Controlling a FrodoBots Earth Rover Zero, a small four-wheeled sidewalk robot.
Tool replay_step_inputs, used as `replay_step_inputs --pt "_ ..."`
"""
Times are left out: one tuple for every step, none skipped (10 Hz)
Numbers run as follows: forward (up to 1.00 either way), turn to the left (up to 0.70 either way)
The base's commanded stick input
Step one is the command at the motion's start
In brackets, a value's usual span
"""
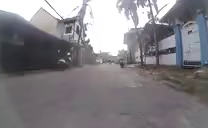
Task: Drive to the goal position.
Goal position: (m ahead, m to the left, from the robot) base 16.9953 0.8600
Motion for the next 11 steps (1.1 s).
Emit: replay_step_inputs --pt "1.00 0.00" --pt "1.00 0.00" --pt "1.00 0.00" --pt "1.00 0.00" --pt "1.00 0.00" --pt "1.00 -0.22" --pt "1.00 -0.40" --pt "1.00 -0.26" --pt "1.00 -0.03" --pt "1.00 0.00" --pt "1.00 0.00"
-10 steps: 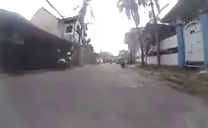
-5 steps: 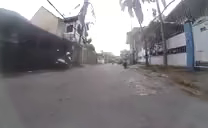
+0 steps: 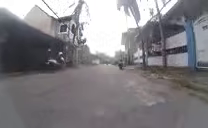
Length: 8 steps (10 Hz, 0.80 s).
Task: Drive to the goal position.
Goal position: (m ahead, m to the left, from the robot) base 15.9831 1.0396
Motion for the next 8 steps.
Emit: replay_step_inputs --pt "1.00 0.00" --pt "1.00 0.00" --pt "1.00 0.00" --pt "1.00 0.00" --pt "1.00 0.00" --pt "1.00 0.00" --pt "1.00 0.00" --pt "1.00 0.00"
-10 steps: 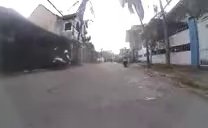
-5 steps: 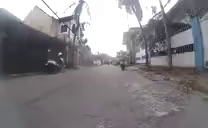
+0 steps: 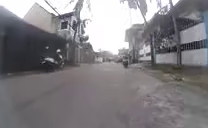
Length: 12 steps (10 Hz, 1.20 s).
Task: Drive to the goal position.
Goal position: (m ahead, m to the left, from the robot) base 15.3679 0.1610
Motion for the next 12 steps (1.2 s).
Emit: replay_step_inputs --pt "1.00 0.00" --pt "1.00 0.00" --pt "1.00 0.00" --pt "1.00 0.00" --pt "1.00 0.00" --pt "1.00 0.00" --pt "1.00 0.00" --pt "1.00 0.00" --pt "1.00 -0.37" --pt "1.00 -0.40" --pt "1.00 -0.40" --pt "1.00 -0.40"
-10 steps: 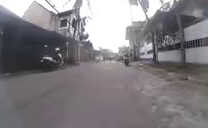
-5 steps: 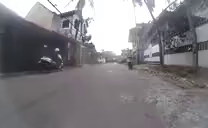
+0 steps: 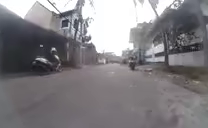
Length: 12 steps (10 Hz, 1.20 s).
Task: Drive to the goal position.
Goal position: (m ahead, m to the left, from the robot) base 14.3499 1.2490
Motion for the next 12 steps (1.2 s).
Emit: replay_step_inputs --pt "1.00 -0.40" --pt "1.00 -0.40" --pt "1.00 -0.40" --pt "1.00 -0.40" --pt "1.00 0.00" --pt "1.00 0.00" --pt "1.00 0.00" --pt "1.00 0.00" --pt "1.00 0.00" --pt "1.00 0.00" --pt "1.00 0.00" --pt "1.00 0.00"
